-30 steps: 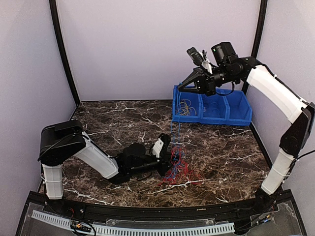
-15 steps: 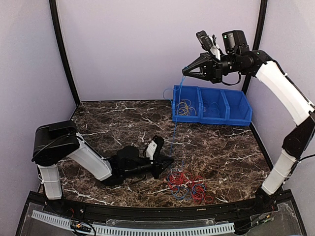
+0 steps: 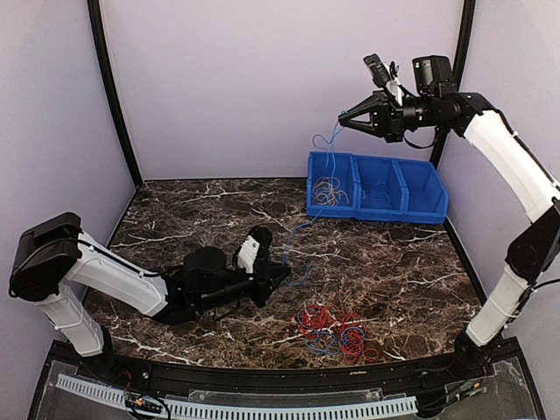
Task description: Untangle the cables
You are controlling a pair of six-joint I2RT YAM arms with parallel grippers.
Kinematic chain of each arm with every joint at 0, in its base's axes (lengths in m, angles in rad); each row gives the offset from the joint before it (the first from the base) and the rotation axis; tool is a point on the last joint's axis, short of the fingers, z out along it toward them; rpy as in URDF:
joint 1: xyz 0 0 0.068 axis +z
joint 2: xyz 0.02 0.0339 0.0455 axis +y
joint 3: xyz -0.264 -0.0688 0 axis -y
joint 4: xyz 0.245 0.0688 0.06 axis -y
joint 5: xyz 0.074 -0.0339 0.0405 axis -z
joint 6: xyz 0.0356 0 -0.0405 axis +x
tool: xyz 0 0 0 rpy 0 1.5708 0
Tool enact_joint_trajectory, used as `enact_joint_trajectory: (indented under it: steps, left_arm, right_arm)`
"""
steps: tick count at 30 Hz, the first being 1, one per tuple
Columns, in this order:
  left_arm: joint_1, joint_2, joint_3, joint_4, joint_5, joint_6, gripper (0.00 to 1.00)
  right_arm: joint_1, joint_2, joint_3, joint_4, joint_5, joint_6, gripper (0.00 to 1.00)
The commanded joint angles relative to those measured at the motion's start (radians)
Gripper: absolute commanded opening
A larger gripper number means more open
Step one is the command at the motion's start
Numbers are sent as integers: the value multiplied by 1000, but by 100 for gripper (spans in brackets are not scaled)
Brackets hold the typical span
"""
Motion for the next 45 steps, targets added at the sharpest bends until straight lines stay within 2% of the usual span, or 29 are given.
enact_joint_trajectory:
  steps: [1,5,11,21,34,45]
  left_arm:
    - [-3,-61,32,-99,-83,49,18]
    - [-3,-59,53,-140,-111,60,32]
    - [-3,-50,47,-160,-101,18,39]
    - [-3,-84,2,-159,-93,-29,40]
    - [-3,-122,-42,-166,-144,-32,40]
    - [-3,-116,-54,-168,-156,-46,40]
  right_arm:
    - [-33,-22,-30,79,34,52,0]
    - [-71,-21,-31,112,57,85,0]
    - [-150,-40,-91,265,116,180,0]
    - [-232,17,-87,409,372,101,0]
    - [-379,256,69,529,418,230,0]
    - [-390,341,8,553,436,230,0]
